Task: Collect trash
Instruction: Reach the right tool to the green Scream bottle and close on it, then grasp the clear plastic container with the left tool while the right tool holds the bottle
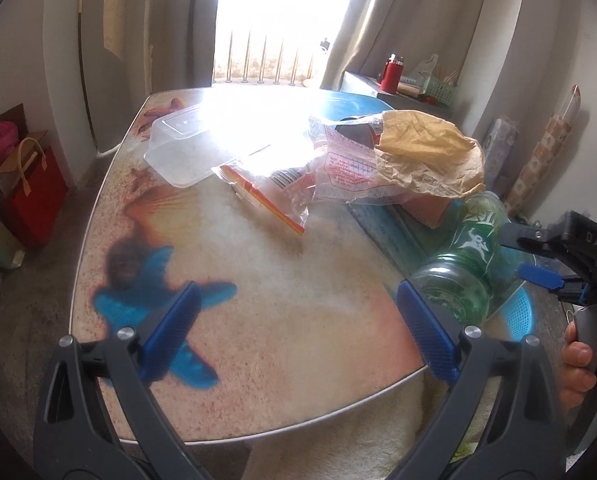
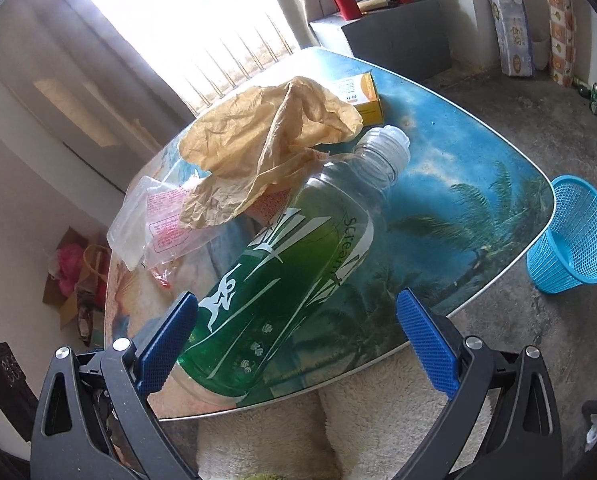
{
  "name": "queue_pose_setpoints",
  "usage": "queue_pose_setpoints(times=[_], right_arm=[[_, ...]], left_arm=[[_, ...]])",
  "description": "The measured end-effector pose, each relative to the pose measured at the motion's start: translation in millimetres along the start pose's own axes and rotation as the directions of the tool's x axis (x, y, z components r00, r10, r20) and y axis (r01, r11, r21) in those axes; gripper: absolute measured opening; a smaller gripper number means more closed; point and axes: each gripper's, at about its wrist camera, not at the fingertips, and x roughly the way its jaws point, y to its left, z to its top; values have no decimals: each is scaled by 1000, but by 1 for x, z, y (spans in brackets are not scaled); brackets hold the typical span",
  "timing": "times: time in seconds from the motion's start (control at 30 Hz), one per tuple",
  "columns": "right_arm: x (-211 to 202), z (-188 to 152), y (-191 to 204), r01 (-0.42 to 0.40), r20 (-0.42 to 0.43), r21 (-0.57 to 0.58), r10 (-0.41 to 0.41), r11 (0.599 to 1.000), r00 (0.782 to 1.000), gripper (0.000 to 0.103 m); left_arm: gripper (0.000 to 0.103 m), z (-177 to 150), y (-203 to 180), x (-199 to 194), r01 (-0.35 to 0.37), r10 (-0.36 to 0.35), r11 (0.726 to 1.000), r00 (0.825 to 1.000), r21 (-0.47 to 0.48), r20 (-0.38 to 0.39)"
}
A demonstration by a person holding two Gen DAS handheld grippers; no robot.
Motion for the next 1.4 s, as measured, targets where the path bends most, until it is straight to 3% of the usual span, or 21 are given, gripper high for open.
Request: queue_pose_setpoints(times=[0.4,0.5,0.63,0.8,1.0,1.2,1.4], right_arm=[[46,17,-5,-34,-76,159,47,987,996,95],[44,18,-9,-32,-78,179,46,983,996,87],[43,15,-20,-96,-100,237,122,967,987,73],[32,13,-37,-104,-124,256,140,961,982,66],[22,17,-54,-99,-117,266,134,959,984,64],[15,21,-62,-85,-129,206,113,975,985,64],[19,26,-61,-100,-147,189,129,977,981,64]], left_arm=[[94,12,12,0,0,1,999,1000,34,-3],[94,14,16,2,9,-9,1000,1000,24,-18],[94,18,17,8,18,-17,1000,999,9,-33],[94,27,21,11,53,-53,999,998,-12,-31],[94,44,30,13,82,-82,995,997,-56,-1],[94,64,44,11,21,-18,999,997,-41,72],[94,109,77,18,-15,13,1000,991,16,134]])
